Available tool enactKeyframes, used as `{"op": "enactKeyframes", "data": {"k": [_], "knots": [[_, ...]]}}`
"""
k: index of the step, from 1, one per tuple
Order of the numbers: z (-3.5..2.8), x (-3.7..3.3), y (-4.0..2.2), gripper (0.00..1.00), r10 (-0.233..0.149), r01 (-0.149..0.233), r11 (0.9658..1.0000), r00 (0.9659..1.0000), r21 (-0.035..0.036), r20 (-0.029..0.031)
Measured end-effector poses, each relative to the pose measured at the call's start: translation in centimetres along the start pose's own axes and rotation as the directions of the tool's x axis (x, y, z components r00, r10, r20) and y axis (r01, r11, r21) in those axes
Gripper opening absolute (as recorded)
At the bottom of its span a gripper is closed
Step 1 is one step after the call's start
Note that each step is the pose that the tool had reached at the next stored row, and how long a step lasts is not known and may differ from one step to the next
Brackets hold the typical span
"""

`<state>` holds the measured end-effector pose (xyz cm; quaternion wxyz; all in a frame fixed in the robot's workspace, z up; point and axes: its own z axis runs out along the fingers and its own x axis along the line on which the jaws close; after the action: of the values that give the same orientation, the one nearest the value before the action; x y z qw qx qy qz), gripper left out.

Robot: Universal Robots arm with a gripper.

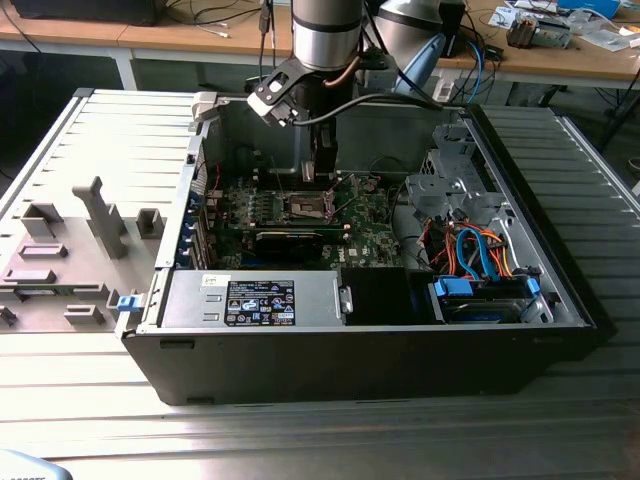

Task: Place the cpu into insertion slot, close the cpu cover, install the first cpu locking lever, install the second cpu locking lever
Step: 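Place the cpu into insertion slot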

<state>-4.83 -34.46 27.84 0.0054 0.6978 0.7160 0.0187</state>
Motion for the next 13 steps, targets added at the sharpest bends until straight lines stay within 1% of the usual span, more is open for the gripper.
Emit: {"op": "enactKeyframes", "data": {"k": [13], "knots": [[0.14, 0.00, -0.01, 0.55, 0.000, 0.000, 1.0000, 1.0000, 0.0000, 0.0000]]}}
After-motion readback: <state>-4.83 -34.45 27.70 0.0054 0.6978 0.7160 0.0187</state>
